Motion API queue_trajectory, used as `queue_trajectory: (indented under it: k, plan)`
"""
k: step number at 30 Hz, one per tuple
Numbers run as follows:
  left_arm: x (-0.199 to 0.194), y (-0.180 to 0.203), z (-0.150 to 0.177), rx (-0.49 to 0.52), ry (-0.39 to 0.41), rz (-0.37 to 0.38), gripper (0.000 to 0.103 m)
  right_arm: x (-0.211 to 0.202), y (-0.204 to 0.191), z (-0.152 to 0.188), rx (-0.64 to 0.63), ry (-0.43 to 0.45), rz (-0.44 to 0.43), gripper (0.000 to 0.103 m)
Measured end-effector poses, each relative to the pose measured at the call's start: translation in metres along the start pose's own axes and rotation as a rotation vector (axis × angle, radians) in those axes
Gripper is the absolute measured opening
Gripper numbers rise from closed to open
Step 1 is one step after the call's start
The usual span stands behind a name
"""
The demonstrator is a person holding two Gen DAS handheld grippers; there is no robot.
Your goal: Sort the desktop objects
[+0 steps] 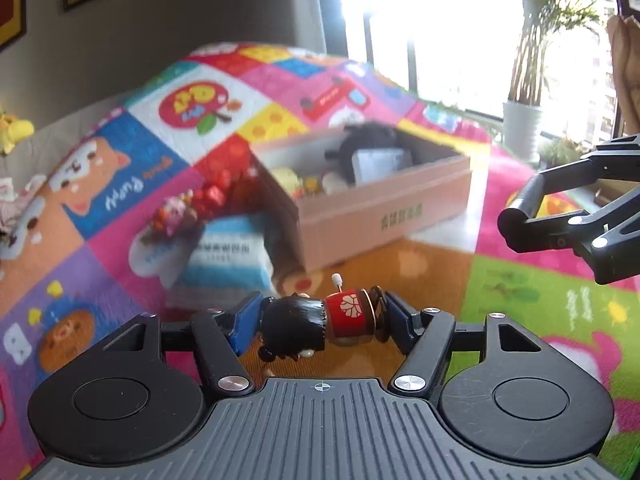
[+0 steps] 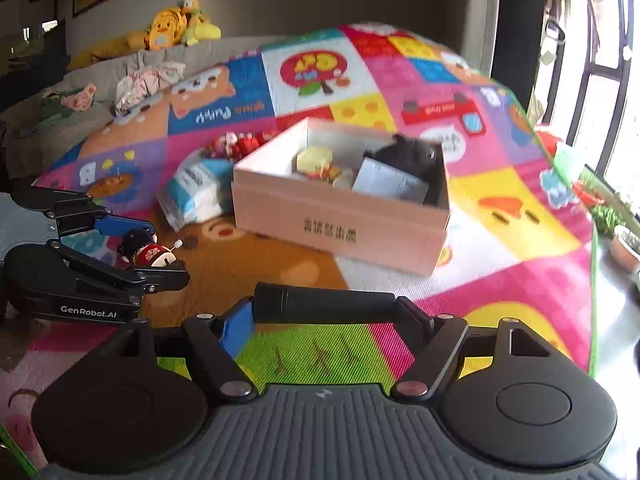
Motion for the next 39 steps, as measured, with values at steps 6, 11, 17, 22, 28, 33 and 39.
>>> queue_trajectory:
  k: [6, 11, 17, 22, 28, 33, 39]
  plan:
    - [-0.035, -0.001, -0.085, 0.038, 0.213, -0.013, 0.070, -0.060, 0.029, -0.060, 0.020, 0.263, 0.095, 0.075]
    - [-0.015, 0.011, -0.141, 0.078, 0.289, -0.012, 0.072, -0.063, 0.040, -0.065, 0.032, 0.280, 0.109, 0.075]
    - [0.008, -0.008, -0.168, -0.031, 0.282, -0.014, 0.095, -0.050, 0.051, -0.059, 0.047, 0.240, 0.127, 0.075]
    - [0.006, -0.025, -0.105, -0.061, 0.200, -0.028, 0.098, -0.036, 0.060, -0.055, 0.073, 0.198, 0.126, 0.075]
    - [0.022, -0.044, -0.010, -0.136, -0.022, -0.063, 0.098, 0.017, 0.048, -0.068, 0.118, 0.098, 0.042, 0.075]
    - [0.015, -0.057, 0.030, -0.190, -0.081, -0.067, 0.098, 0.070, 0.045, -0.085, 0.159, 0.017, 0.047, 0.075]
    - [0.008, -0.074, 0.041, -0.237, -0.077, -0.094, 0.100, 0.096, 0.045, -0.100, 0.227, -0.038, -0.001, 0.085]
Point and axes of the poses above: each gripper's, at about its wrist camera, not at the fingertips, and x roughly the way its jaws point, y to its right, z to its underside, the point moved 7 cm from there along x, roughly the way its jaws point, and after that the axes turned 1 degree about z, right-handed, at the moved point
